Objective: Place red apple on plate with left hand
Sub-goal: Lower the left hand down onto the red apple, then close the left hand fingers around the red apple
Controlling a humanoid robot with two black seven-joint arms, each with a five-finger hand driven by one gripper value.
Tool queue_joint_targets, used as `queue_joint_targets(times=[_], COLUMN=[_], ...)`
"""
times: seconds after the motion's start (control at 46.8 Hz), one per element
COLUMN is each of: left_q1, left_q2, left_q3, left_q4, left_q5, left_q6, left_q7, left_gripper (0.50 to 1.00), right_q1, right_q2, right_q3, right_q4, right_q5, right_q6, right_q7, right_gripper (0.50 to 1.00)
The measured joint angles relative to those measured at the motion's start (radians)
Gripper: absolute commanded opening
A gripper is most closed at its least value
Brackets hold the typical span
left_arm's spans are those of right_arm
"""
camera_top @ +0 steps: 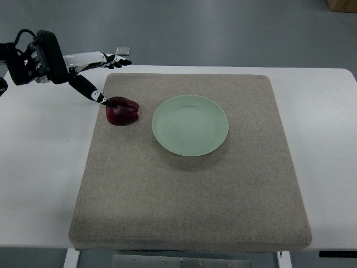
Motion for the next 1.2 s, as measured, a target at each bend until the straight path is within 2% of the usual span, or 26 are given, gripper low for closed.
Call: queue_joint_targets(times=[0.342, 0.555, 0.854, 0.961, 1.196], left_q1=[0.000, 0.003, 0.004, 0.003, 0.003], left_q2=[-0.046, -0.074, -0.076, -0.076, -0.074], left_q3=[0.130, 0.143, 0.144, 0.143, 0.144], left_q4=[0.010, 0.025, 0.024, 0.018, 0.012], left_q5=[0.102, 0.151, 0.199, 0.208, 0.246], left_q6=[0.123, 0.133, 0.133, 0.133, 0.130], left_q7=[-0.008, -0.005, -0.006, -0.008, -0.008], left_gripper=[0.994, 0.994, 0.956, 0.879, 0.671], right_q1=[0.000, 0.000, 0.000, 0.000, 0.000], right_q2=[0.000, 0.000, 0.000, 0.000, 0.000], right_q3=[0.000, 0.000, 0.000, 0.000, 0.000], right_q4=[0.000, 0.000, 0.000, 0.000, 0.000], right_q5=[0.000, 0.000, 0.000, 0.000, 0.000], right_q6=[0.000, 0.000, 0.000, 0.000, 0.000], right_q7=[0.000, 0.000, 0.000, 0.000, 0.000], right_gripper=[0.928, 0.928, 0.928, 0.930, 0.930])
